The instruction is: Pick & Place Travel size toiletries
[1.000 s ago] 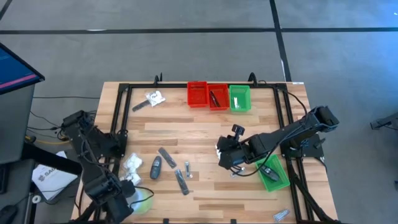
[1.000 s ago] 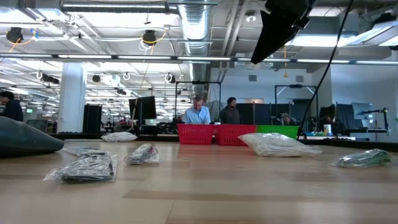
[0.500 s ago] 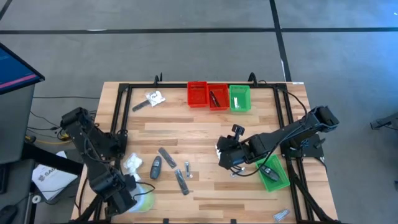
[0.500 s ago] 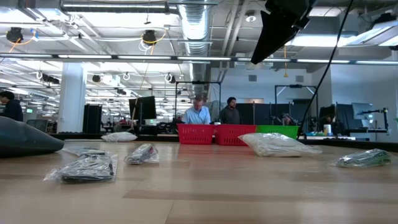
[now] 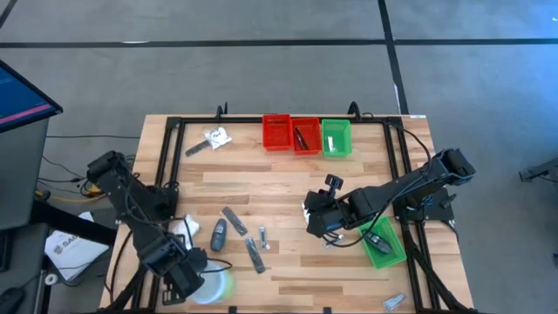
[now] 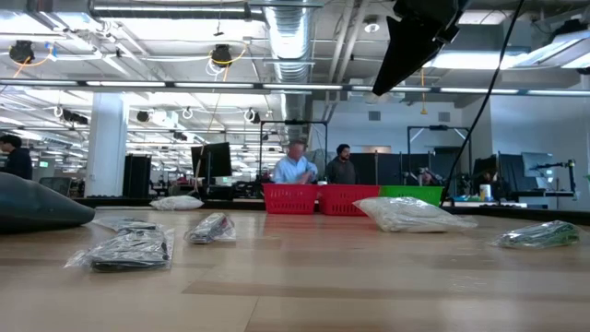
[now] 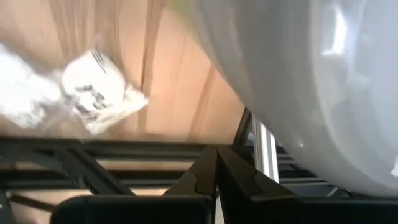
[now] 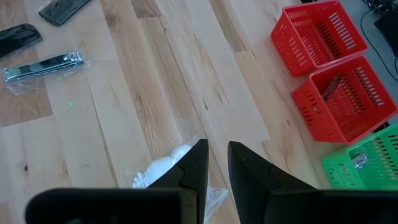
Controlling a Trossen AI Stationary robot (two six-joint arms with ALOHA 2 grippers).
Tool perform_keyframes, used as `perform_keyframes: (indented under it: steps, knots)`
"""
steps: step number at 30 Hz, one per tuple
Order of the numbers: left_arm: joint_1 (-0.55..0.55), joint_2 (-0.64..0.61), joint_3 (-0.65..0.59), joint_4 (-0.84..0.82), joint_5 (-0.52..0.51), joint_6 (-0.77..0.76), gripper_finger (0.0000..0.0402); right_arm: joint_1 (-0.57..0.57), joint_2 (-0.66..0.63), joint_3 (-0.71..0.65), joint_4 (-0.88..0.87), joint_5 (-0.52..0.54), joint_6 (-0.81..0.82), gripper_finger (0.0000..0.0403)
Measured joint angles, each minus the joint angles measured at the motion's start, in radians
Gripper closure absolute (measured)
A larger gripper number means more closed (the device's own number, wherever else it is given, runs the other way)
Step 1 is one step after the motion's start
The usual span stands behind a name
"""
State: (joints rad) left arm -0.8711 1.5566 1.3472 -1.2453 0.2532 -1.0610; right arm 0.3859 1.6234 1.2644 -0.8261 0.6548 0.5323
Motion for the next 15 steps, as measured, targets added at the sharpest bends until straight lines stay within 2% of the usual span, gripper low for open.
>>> perform_keyframes:
  steps: [8,15]
  knots:
    - [0.017,0.0,0.0,0.056,-0.09,0.101,0.0401,0.0,0.0,0.0,0.0,0.0,0.0,0.0349]
    - [0.029,-0.002,-0.001,0.157,-0.107,0.153,0.0401,0.0,0.0,0.0,0.0,0.0,0.0,0.0349]
